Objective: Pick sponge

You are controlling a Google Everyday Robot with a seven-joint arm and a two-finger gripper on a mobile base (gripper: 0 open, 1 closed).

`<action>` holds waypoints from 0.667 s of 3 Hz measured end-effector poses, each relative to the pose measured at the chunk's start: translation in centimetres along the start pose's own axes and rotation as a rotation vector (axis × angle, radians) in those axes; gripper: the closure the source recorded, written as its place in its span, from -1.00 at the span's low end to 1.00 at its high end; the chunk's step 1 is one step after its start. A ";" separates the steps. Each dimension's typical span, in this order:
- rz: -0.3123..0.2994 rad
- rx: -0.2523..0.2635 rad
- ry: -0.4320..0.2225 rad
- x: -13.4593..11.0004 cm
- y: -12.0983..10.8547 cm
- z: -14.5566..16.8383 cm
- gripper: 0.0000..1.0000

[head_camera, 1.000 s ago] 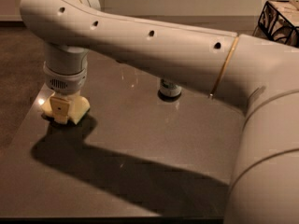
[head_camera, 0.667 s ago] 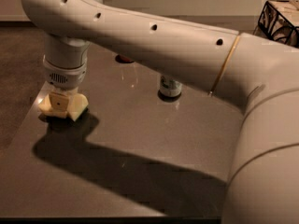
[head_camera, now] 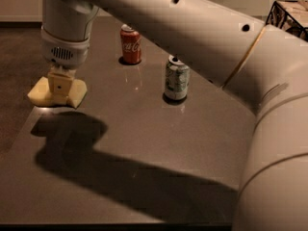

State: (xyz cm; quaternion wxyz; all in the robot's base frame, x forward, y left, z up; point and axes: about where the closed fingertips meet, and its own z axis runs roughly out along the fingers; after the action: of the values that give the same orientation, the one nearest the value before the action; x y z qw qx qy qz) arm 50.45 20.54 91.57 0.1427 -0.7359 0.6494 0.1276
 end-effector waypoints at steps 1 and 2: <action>-0.099 -0.030 -0.024 -1.0 0.9 -2.6 1.00; -0.156 0.006 -0.035 -0.9 1.6 -4.2 1.00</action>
Offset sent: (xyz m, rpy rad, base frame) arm -0.0256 -0.0230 0.0500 0.0452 -0.1278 0.1817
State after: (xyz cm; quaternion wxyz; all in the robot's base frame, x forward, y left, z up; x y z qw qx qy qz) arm 48.75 19.60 95.73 0.1656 -0.7815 0.5880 0.1272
